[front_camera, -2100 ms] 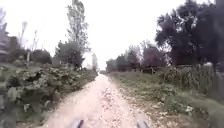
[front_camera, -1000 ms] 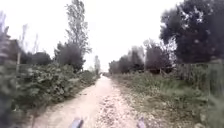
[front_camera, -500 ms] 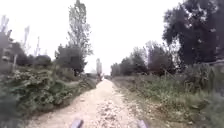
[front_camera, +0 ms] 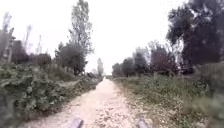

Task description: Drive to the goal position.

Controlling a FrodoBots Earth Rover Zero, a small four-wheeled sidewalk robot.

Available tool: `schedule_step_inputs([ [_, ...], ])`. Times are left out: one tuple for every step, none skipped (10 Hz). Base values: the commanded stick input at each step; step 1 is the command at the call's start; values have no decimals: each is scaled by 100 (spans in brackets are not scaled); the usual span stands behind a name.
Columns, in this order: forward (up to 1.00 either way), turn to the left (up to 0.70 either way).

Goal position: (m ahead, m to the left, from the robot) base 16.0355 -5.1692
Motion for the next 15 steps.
schedule_step_inputs([
  [70,0],
  [70,0],
  [70,0],
  [70,0],
  [70,0],
  [70,0],
  [70,0],
  [70,0],
  [70,0],
  [70,0],
  [70,0],
  [70,0],
  [70,0],
  [70,0],
  [70,0],
])
